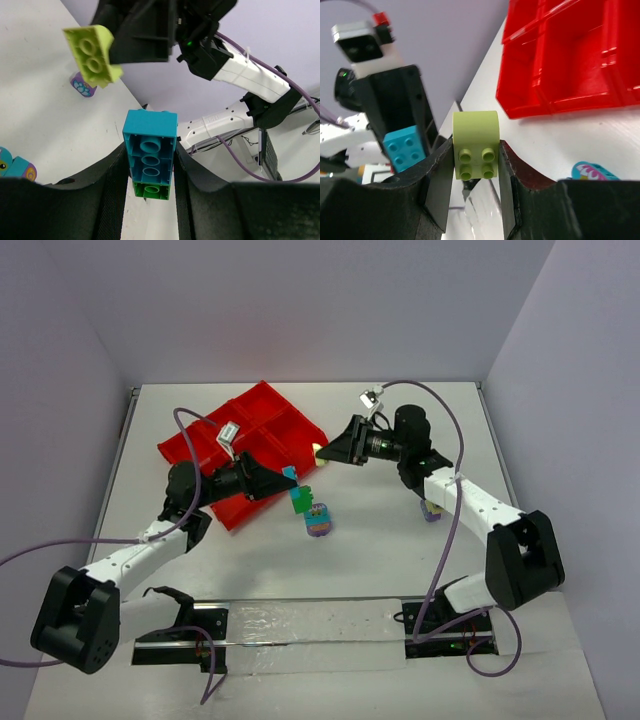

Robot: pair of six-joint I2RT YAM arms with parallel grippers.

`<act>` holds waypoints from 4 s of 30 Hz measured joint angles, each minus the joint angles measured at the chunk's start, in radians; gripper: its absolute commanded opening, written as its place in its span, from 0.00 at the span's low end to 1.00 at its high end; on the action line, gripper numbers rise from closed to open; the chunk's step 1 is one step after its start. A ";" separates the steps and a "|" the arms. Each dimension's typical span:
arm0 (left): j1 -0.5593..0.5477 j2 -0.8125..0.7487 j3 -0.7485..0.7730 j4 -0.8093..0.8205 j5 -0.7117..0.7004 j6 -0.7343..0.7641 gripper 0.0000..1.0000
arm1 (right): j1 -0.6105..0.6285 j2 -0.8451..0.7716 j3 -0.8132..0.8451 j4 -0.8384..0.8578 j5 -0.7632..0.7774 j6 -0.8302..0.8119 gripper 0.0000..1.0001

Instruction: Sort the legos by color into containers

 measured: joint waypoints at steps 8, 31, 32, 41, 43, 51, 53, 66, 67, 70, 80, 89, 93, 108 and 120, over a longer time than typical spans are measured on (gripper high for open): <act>0.082 -0.032 0.126 -0.322 -0.008 0.181 0.00 | 0.022 0.068 0.171 -0.273 0.260 -0.088 0.00; 0.248 -0.232 0.295 -0.878 -0.292 0.379 0.00 | 0.171 0.693 0.886 -0.783 0.791 -0.290 0.45; 0.248 -0.231 0.295 -0.881 -0.294 0.379 0.00 | 0.173 0.707 0.906 -0.785 0.797 -0.291 0.57; 0.248 -0.229 0.295 -0.900 -0.305 0.380 0.00 | 0.184 0.749 0.965 -0.831 0.805 -0.300 0.78; 0.248 -0.226 0.295 -0.906 -0.305 0.384 0.00 | 0.184 0.745 0.977 -0.832 0.806 -0.308 0.78; 0.248 -0.171 0.352 -0.965 -0.300 0.433 0.00 | 0.184 0.507 0.747 -0.764 0.754 -0.358 0.79; 0.248 -0.157 0.370 -0.977 -0.295 0.449 0.00 | 0.184 0.375 0.618 -0.712 0.711 -0.373 0.79; 0.249 -0.125 0.372 -0.885 -0.033 0.483 0.00 | 0.181 0.012 0.092 -0.153 0.100 -0.327 0.85; 0.249 -0.124 0.362 -0.852 -0.005 0.472 0.00 | 0.181 0.014 0.081 -0.132 0.071 -0.316 0.84; 0.249 -0.120 0.329 -0.751 0.077 0.425 0.00 | 0.181 0.016 0.076 -0.049 -0.006 -0.277 0.76; 0.249 -0.077 0.317 -0.597 0.197 0.333 0.00 | 0.195 0.046 0.111 0.077 -0.141 -0.223 0.83; 0.249 -0.072 0.317 -0.559 0.220 0.318 0.00 | 0.222 0.108 0.133 0.071 -0.153 -0.205 0.66; 0.249 -0.071 0.317 -0.555 0.220 0.315 0.00 | 0.233 0.111 0.149 0.077 -0.169 -0.194 0.59; 0.254 -0.072 0.303 -0.545 0.226 0.309 0.00 | 0.250 0.152 0.188 0.111 -0.200 -0.143 0.06; 0.255 -0.074 0.307 -0.562 0.209 0.324 0.00 | 0.242 0.175 0.175 0.191 -0.209 -0.052 0.00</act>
